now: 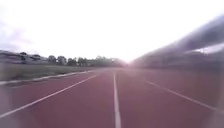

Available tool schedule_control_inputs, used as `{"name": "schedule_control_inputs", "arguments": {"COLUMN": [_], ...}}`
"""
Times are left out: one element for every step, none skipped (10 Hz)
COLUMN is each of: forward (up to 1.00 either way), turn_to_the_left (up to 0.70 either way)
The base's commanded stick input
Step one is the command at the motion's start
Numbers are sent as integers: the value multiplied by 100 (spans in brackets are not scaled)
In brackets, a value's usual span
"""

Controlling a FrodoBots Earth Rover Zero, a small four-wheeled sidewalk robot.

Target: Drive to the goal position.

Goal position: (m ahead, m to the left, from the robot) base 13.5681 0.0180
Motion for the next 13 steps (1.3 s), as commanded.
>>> {"name": "schedule_control_inputs", "arguments": {"forward": [70,70,70,70,70,70,70,70,70,70,70,70,70], "turn_to_the_left": [0,0,0,0,0,0,0,0,0,0,0,0,0]}}
